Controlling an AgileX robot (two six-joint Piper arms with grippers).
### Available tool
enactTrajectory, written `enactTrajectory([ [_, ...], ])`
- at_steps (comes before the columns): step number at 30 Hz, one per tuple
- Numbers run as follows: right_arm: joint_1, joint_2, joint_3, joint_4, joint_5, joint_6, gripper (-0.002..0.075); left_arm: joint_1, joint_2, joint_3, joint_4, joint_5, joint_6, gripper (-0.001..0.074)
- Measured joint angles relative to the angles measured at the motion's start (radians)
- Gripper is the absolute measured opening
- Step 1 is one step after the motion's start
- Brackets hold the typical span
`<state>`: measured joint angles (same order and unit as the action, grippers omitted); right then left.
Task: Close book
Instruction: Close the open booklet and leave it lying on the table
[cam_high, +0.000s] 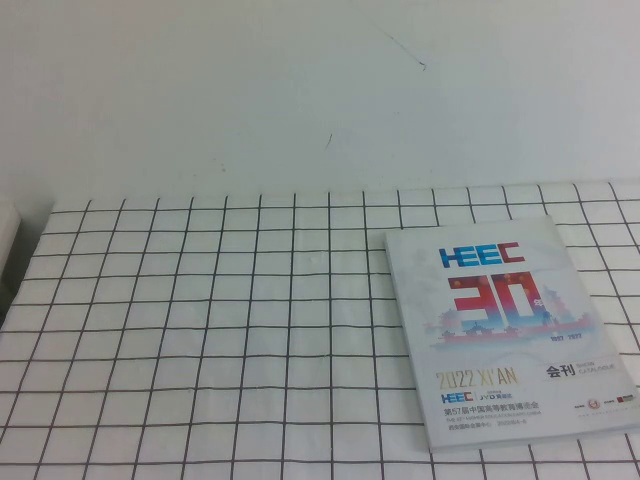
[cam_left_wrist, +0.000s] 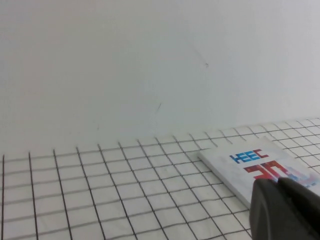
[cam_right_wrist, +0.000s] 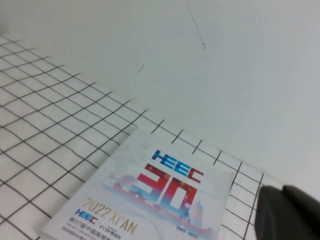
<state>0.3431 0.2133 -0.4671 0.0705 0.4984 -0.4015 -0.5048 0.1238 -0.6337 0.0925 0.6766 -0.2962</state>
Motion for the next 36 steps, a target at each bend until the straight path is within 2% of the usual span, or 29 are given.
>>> enactTrajectory([
  [3, 0.0, -0.004, 0.067, 0.009, -0.093, 0.009, -0.0003, 0.0, -0.088, 0.11, 0.048, -0.002, -0.099, -0.0004],
  [7, 0.0, -0.004, 0.076, 0.011, -0.125, 0.011, -0.0003, 0.0, -0.103, 0.168, 0.074, -0.017, -0.113, -0.0004],
  [24, 0.0, -0.004, 0.076, 0.011, -0.128, 0.011, -0.0003, 0.0, -0.107, 0.185, 0.095, 0.021, -0.115, -0.0004],
  [32, 0.0, -0.004, 0.076, 0.011, -0.128, 0.011, -0.0003, 0.0, -0.107, 0.208, 0.189, 0.024, -0.083, -0.0004],
  [36, 0.0, -0.004, 0.076, 0.011, -0.128, 0.011, -0.0003, 0.0, -0.107, 0.281, 0.185, -0.047, -0.022, -0.0004],
])
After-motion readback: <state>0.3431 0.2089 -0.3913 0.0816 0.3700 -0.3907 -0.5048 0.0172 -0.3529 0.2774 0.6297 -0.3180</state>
